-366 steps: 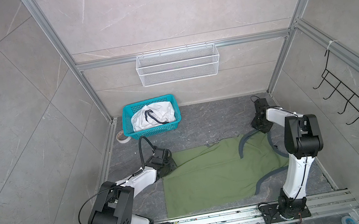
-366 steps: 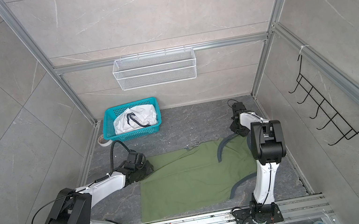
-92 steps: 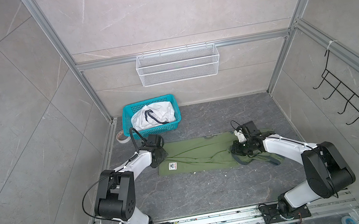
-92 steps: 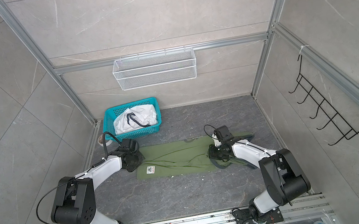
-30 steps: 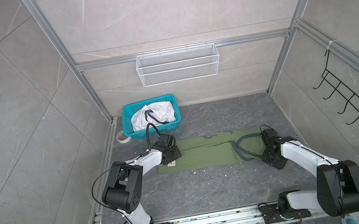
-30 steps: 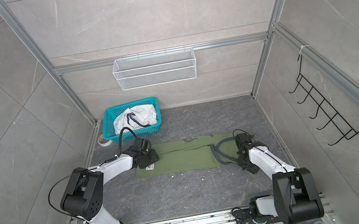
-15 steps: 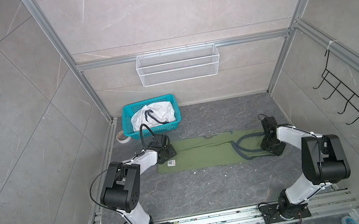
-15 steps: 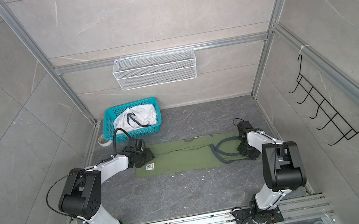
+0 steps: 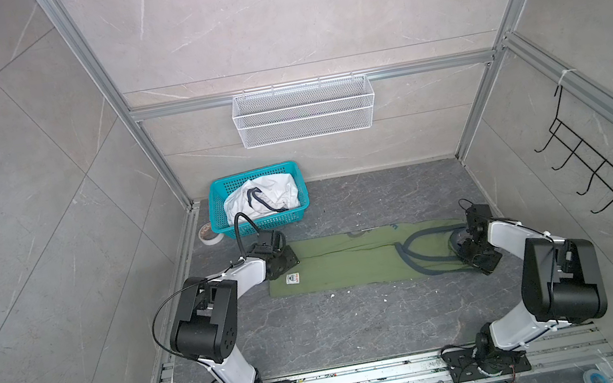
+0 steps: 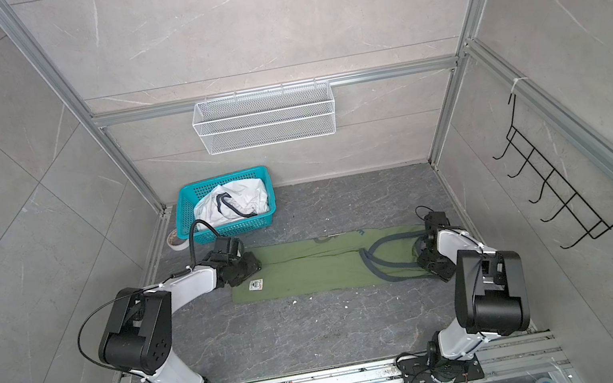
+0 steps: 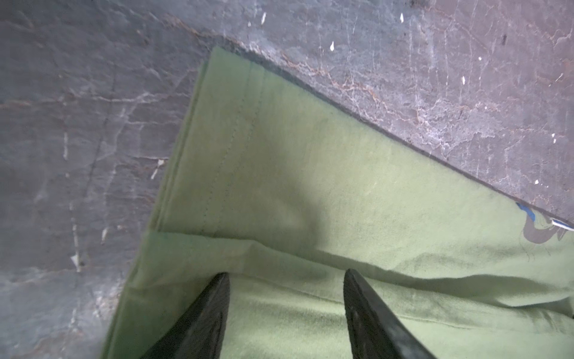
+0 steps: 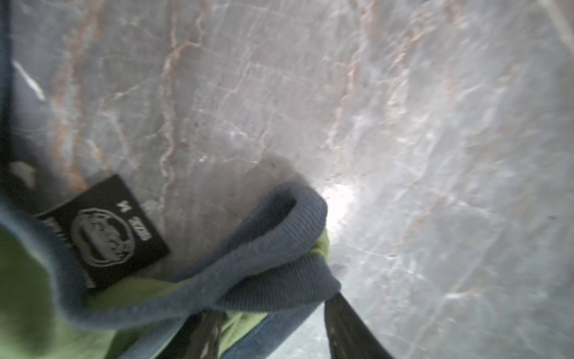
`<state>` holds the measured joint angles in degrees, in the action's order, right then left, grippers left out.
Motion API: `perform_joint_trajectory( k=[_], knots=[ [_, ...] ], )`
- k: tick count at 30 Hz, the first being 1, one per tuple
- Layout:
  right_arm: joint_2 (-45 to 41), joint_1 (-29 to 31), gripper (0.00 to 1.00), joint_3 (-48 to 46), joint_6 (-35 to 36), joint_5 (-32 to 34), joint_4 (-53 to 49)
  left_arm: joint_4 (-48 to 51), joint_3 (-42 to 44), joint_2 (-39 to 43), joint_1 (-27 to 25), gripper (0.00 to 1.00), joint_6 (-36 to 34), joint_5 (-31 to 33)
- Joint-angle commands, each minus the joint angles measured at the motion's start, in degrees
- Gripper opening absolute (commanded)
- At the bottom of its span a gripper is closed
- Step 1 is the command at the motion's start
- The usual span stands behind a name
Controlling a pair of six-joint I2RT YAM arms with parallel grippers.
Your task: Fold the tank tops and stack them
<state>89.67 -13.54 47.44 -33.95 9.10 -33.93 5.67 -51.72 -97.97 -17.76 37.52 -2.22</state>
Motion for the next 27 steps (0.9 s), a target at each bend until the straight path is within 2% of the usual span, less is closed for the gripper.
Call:
perform_joint_trajectory(
  k=[1,5,10,12,16,19,23,27],
  knots=[
    [-0.02,-0.08,0.49,-0.92,1.94,-5.29,2.76,1.78,1.84,-0.79,1.32,0.62,0.91,0.18],
    [0.23,-0.08,0.40,0.37,2.81,-4.34,2.00,1.62,1.77,-0.90,1.58,0.62,0.85,0.00],
    [-0.88,0.73,0.21,1.57,3.40,-0.41,0.56,1.95,1.87,-0.96,1.93,0.62,0.76,0.44],
    [-0.60,1.43,0.19,2.53,3.46,1.06,-0.19,2.09,2.03,-0.82,2.02,0.62,0.80,0.94],
    [-0.13,3.00,0.19,4.60,3.77,3.20,-1.14,2.44,2.70,-0.38,2.88,0.62,0.80,2.05],
    [2.03,3.68,0.22,7.08,4.41,1.62,-1.50,2.34,3.59,-0.11,4.28,0.62,1.05,2.09],
    [5.23,5.34,0.29,9.97,4.95,0.52,-2.28,2.02,5.25,0.58,6.60,0.62,1.66,1.96],
    [4.39,5.81,0.36,9.98,5.37,-0.94,-2.20,2.04,6.55,1.54,8.08,0.62,1.78,2.48]
  ],
)
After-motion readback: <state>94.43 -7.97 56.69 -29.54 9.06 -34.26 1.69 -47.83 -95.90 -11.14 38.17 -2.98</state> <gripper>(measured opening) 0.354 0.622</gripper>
